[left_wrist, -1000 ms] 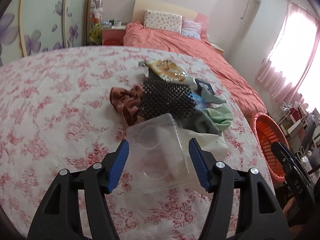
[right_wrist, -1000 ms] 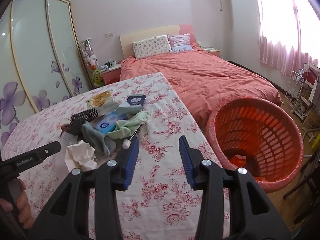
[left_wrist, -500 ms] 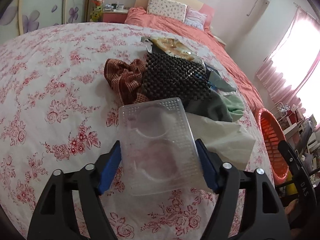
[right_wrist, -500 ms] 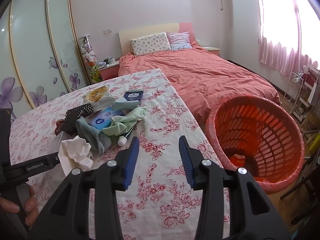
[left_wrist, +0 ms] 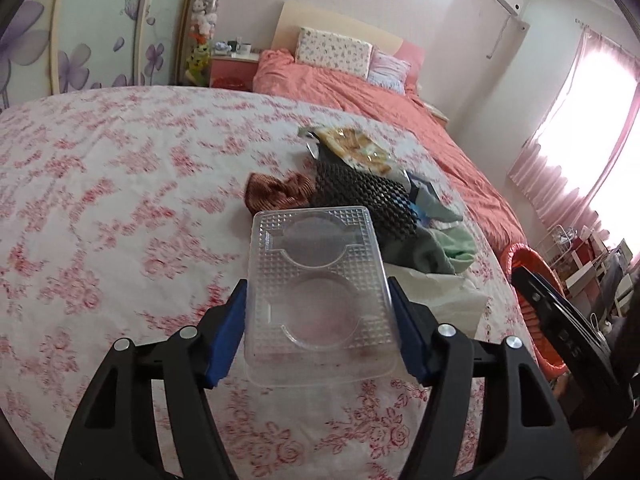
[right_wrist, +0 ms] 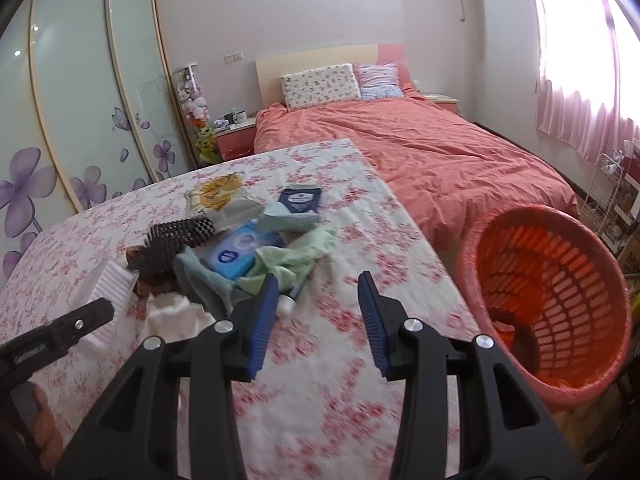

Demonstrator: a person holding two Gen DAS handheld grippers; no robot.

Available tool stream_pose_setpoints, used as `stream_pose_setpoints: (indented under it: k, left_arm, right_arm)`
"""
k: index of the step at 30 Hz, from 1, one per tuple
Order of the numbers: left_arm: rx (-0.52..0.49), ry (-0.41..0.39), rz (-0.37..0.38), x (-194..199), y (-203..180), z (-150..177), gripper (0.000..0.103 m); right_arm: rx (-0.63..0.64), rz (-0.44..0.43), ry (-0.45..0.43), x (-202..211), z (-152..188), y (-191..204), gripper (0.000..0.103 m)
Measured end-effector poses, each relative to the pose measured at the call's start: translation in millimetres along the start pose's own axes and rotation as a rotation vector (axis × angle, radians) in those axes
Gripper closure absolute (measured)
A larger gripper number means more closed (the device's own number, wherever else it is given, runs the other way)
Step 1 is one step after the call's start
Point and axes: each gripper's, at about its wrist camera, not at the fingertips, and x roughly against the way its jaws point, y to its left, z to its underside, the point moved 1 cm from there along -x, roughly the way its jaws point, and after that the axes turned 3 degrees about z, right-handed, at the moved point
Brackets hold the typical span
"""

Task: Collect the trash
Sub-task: 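Grasp the green cloth with the right tool while the left tool holds the tray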

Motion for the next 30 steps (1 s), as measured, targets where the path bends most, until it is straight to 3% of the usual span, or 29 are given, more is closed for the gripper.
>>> stream_pose_setpoints:
  k: [6,14,16,18,20,22,30]
  left_arm:
    - [0.017,-0.025,-0.012,9.3,11.8,-5.0,0.037]
    - [0.039,-0.031,-0.02,13.6,25.0,-8.9,0.037]
    - [0.042,-0.029,-0.02,12.9,27.2,-8.9,0.037]
    - [0.045,-0.025,-0.02,11.4,28.3,-8.9,0.037]
    - [0.046,-0.023,-0.019,10.6,29.0,-9.0,0.037]
    - [0.047,-0.021,-0.017,10.2,28.8,-8.8,0.037]
    - [0.038,-0.03,-0.009,13.7,23.6,-12.1,0.037]
  right_arm:
    - [-0.006,-0.026,0.047,-31.4,-12.1,18.8,0.068]
    - [-0.023,-0.004,0.135,-65.8,-11.6,24.7,0.068]
    - [-0.027,-0.006,0.145,-66.7,-8.4,23.2,0.069]
    - [-0.023,-0.011,0.152,-65.4,-4.6,22.1,0.076]
    - [-0.02,-0.017,0.162,-64.7,-1.9,22.0,0.09]
    - [-0.019,-0.022,0.155,-61.7,0.0,20.6,0.096]
    - [-0.048,-0.05,0.085,-32.7,-10.6,10.5,0.097]
